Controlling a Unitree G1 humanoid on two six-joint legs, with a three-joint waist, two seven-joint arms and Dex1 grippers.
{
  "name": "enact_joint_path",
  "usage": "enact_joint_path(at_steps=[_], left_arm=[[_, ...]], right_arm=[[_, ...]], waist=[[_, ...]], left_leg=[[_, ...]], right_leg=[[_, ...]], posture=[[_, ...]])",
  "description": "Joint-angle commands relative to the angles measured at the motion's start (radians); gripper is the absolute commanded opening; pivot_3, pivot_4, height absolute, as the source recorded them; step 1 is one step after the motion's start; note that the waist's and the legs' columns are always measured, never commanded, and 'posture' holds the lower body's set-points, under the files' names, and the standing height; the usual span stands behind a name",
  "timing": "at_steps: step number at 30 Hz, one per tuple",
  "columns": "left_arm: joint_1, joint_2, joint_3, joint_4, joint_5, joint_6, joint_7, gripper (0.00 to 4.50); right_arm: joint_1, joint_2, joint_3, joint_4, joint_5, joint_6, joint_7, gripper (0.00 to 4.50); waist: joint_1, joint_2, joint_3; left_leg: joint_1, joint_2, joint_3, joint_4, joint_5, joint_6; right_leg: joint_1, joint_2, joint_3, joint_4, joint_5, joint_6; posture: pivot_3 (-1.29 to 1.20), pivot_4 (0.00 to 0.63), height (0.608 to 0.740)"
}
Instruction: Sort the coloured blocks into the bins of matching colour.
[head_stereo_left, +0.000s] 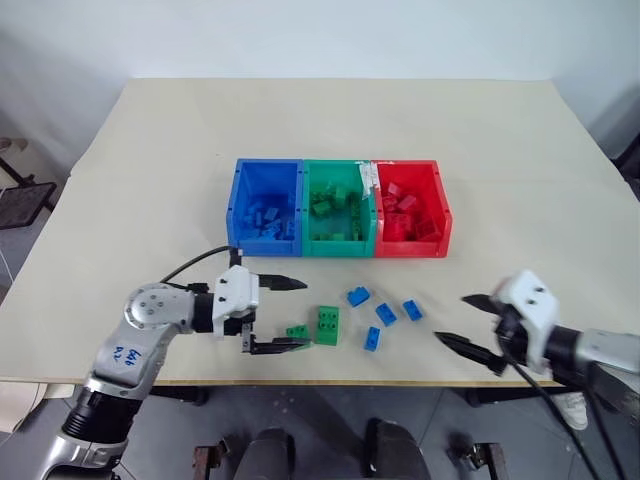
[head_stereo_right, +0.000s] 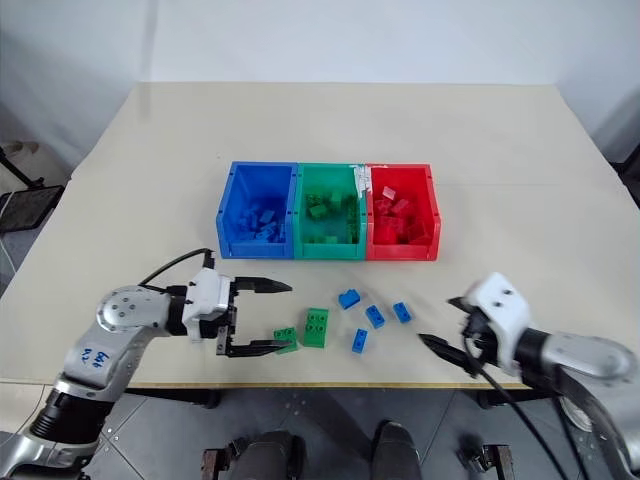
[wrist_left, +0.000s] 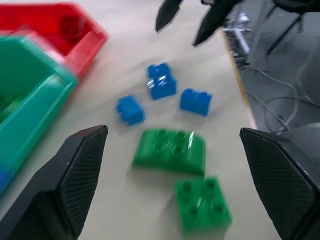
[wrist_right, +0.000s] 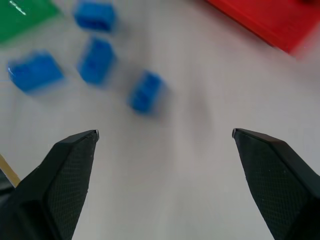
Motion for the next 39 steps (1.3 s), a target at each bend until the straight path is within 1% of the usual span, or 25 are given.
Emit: enact_joint_path(at_steps=[1,3,6,8,9,13,16,18,20,22,24,27,28,29,31,34,37,39], left_arm=[[0.029,0.021,0.043,-0.007,-0.011,-0.03,-0.007,4.5],[0.038,0.021,0.05,-0.014,-0.009,-0.031,0.004,4.5],[0.051,0.022,0.062,-0.033,-0.01,-0.028,0.018,4.5],[0.063,0.024,0.069,-0.048,-0.014,-0.023,0.028,4.5],[0.069,0.024,0.073,-0.054,-0.015,-0.022,0.034,4.5],[0.083,0.012,0.09,-0.069,-0.031,-0.039,0.046,4.5],[0.101,-0.002,0.114,-0.081,-0.048,-0.023,0.079,4.5],[0.117,-0.02,0.138,-0.091,-0.068,0.004,0.122,4.5],[0.154,-0.034,0.168,-0.111,-0.086,0.025,0.158,4.5],[0.186,-0.047,0.196,-0.132,-0.099,0.035,0.19,4.5],[0.213,-0.059,0.237,-0.146,-0.113,0.054,0.238,4.5],[0.266,-0.078,0.308,-0.16,-0.126,0.07,0.305,4.5],[0.3,-0.078,0.325,-0.167,-0.121,0.064,0.307,4.5],[0.321,-0.076,0.333,-0.173,-0.116,0.06,0.308,4.5],[0.364,-0.076,0.364,-0.181,-0.112,0.047,0.313,4.5],[0.388,-0.079,0.399,-0.186,-0.113,0.034,0.339,4.5],[0.401,-0.084,0.4,-0.206,-0.114,0.034,0.35,4.5],[0.404,-0.084,0.397,-0.211,-0.115,0.035,0.353,4.5]], right_arm=[[-0.054,-0.002,0.101,-0.022,-0.03,0.084,-0.069,4.49],[-0.088,0.009,0.143,0.003,-0.058,0.116,-0.112,4.49],[-0.118,0.016,0.157,0.039,-0.074,0.138,-0.138,3.87],[-0.127,0.01,0.152,0.052,-0.074,0.138,-0.134,3.23],[-0.131,0.007,0.15,0.057,-0.074,0.137,-0.131,2.82],[-0.145,-0.007,0.15,0.076,-0.075,0.128,-0.108,1.45],[-0.172,-0.006,0.123,0.083,-0.047,0.095,-0.061,0.43],[-0.213,0.014,0.071,0.049,0.048,0.068,0.019,0.41],[-0.306,0.039,0.059,0.045,0.101,0.077,0.033,0.41],[-0.402,0.072,0.082,0.069,0.118,0.093,0.02,0.41],[-0.506,0.123,0.133,0.101,0.118,0.108,-0.002,0.41],[-0.714,0.265,0.246,0.237,0.053,0.144,-0.089,0.41],[-0.785,0.335,0.296,0.314,0.007,0.117,-0.123,0.41],[-0.831,0.381,0.328,0.37,-0.027,0.093,-0.142,0.41],[-0.933,0.495,0.399,0.518,-0.115,0.006,-0.181,0.41],[-1.024,0.615,0.438,0.688,-0.199,-0.107,-0.208,0.41],[-1.04,0.651,0.47,0.783,-0.252,-0.191,-0.175,0.41],[-1.04,0.676,0.468,0.82,-0.259,-0.217,-0.159,1.14]], waist=[[0.013,0.0,0.0],[0.019,0.0,0.0],[0.018,-0.001,0.0],[0.015,-0.001,0.0],[0.014,-0.001,0.0],[0.014,-0.001,0.0],[0.014,-0.001,0.0],[0.013,-0.001,0.0],[0.007,-0.001,0.0],[-0.002,-0.001,0.0],[-0.009,-0.001,0.0],[-0.018,-0.001,0.0],[-0.024,-0.001,0.0],[-0.035,0.0,0.0],[-0.042,0.0,-0.001],[-0.04,0.0,-0.001],[-0.037,-0.001,-0.001],[-0.039,-0.002,-0.002]], left_leg=[[-0.001,-0.001,0.0,0.0,0.0,0.0],[-0.001,-0.001,0.0,0.0,0.0,0.0],[-0.001,-0.001,0.0,0.0,0.0,0.0],[-0.001,-0.001,0.0,0.0,0.0,0.0],[-0.001,-0.001,0.0,0.0,0.0,0.0],[-0.001,-0.001,0.0,0.0,0.0,0.0],[-0.001,-0.001,0.0,0.0,0.0,0.0],[-0.001,-0.001,0.0,0.0,0.0,0.0],[-0.001,0.0,0.0,0.0,0.0,0.0],[0.0,0.0,0.001,0.0,0.0,0.0],[0.0,0.001,0.0,0.0,0.0,0.0],[0.0,0.0,0.0,0.0,0.0,0.0],[0.0,0.001,0.0,0.0,0.0,0.0],[0.0,0.001,0.0,0.0,0.0,0.0],[0.0,0.0,0.0,-0.001,0.0,-0.001],[-0.001,0.0,-0.002,-0.002,0.0,-0.001],[-0.001,-0.001,-0.004,-0.002,0.0,-0.001],[-0.001,-0.001,-0.004,-0.002,0.0,-0.001]], right_leg=[[0.0,0.0,0.0,0.0,0.0,0.0],[0.0,0.0,0.0,0.0,0.0,0.0],[0.0,0.0,0.0,0.0,0.0,0.0],[0.0,0.0,0.0,0.0,0.0,0.0],[0.0,0.0,0.0,0.0,0.0,0.0],[0.0,0.0,0.0,0.0,0.0,0.0],[0.0,0.0,0.0,0.0,0.0,0.0],[0.0,0.0,0.0,0.0,0.0,0.0],[-0.001,0.0,0.0,0.0,0.0,0.0],[-0.001,0.0,0.0,0.0,0.0,0.0],[-0.001,0.0,0.0,0.001,0.0,0.0],[-0.001,0.0,0.0,0.002,0.0,0.0],[-0.002,0.0,0.0,0.002,0.0,0.0],[-0.002,0.0,0.0,0.003,0.001,0.0],[-0.004,0.0,0.0,0.004,0.0,0.0],[-0.004,0.0,-0.002,0.005,0.0,0.0],[-0.003,0.0,-0.003,0.005,0.001,0.0],[-0.003,0.0,-0.003,0.005,0.001,-0.001]], posture=[[0.0,0.15,0.74],[0.0,0.15,0.74],[0.0,0.15,0.74],[0.0,0.15,0.74],[0.0,0.15,0.74],[0.0,0.15,0.74],[0.0,0.15,0.74],[0.0,0.15,0.74],[0.0,0.15,0.74],[0.0,0.15,0.74],[0.0,0.15,0.74],[0.0,0.15,0.74],[0.0,0.15,0.74],[0.0,0.15,0.74],[0.0,0.15,0.74],[0.0,0.15,0.74],[0.0,0.15,0.74],[0.0,0.15,0.74]])
